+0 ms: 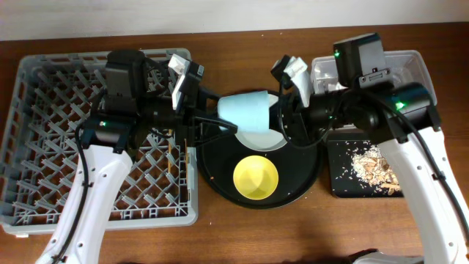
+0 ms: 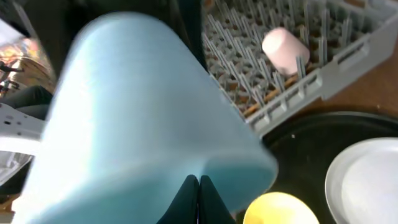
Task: Sort waste into correct bins and load items into the dishwasher rack
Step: 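Carry the blue cup with the left gripper into the dish rack, then lower the blue cup into the rack and open the left gripper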
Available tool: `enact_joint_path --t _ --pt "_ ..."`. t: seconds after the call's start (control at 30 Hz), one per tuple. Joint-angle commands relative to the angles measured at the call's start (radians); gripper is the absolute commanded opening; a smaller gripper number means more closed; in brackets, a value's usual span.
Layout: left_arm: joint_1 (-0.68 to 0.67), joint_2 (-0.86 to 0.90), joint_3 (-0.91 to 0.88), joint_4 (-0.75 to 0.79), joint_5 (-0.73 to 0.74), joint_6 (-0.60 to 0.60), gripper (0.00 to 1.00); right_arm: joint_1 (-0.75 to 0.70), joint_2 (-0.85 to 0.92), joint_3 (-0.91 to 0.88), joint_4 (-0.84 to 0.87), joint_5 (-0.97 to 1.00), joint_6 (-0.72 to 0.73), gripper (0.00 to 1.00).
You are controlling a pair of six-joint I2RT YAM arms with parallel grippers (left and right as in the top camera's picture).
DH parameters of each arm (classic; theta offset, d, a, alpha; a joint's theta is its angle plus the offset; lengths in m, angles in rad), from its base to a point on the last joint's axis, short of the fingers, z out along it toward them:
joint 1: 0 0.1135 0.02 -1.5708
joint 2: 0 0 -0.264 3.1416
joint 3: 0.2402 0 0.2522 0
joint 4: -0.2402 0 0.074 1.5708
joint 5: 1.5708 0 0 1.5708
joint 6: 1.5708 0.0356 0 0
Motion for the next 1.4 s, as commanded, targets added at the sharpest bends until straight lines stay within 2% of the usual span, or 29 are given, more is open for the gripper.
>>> enact_joint_path --t 0.0,0.17,0.27,0.33,0.37,0.43,0.5,0.53,0.63,0.7,0.97,1.2,1.37 --pt "0.002 -0.022 0.011 0.004 0.028 0.012 0.33 0.024 -0.002 -0.092 0.006 0.057 -0.011 0.04" --pt "0.003 -0.022 0.011 0.007 0.028 0.012 0.33 0.021 -0.01 -0.143 0.041 0.057 -0.01 0.04" --pt "0.066 -0.022 0.011 0.006 0.023 0.012 0.32 -0.071 -0.059 -0.142 0.044 0.057 0.005 0.04" --pt "0.143 -0.022 0.011 -0.017 -0.041 0.012 0.27 -0.152 -0.069 -0.142 0.035 0.058 0.059 0.05" --pt "0.19 -0.022 0.011 -0.055 -0.109 0.012 0.25 -0.203 -0.068 -0.142 0.013 0.066 0.069 0.05" --pt "0.286 -0.022 0.011 -0.201 -0.369 0.013 0.25 -0.285 -0.062 -0.142 -0.037 0.135 0.07 0.06" --pt "0.345 -0.022 0.011 -0.373 -0.72 0.012 0.24 -0.318 -0.053 -0.142 -0.06 0.19 0.069 0.08" --pt "0.357 -0.022 0.011 -0.438 -0.846 0.012 0.24 -0.321 -0.047 -0.142 -0.065 0.223 0.069 0.09" --pt "0.364 -0.022 0.011 -0.591 -1.124 0.002 0.24 -0.321 -0.032 -0.142 -0.068 0.268 0.069 0.09" --pt "0.364 -0.022 -0.003 -0.634 -1.232 -0.058 0.24 -0.321 -0.016 -0.142 -0.076 0.271 0.069 0.09" --pt "0.362 -0.021 -0.145 -0.488 -1.274 -0.087 0.24 -0.321 0.002 -0.142 -0.086 0.279 0.069 0.1" --pt "0.361 -0.021 -0.261 -0.353 -1.217 -0.087 0.24 -0.321 0.002 -0.142 -0.086 0.279 0.069 0.1" --pt "0.361 -0.021 -0.266 -0.383 -1.217 -0.087 0.24 -0.321 0.002 -0.142 -0.09 0.279 0.069 0.11"
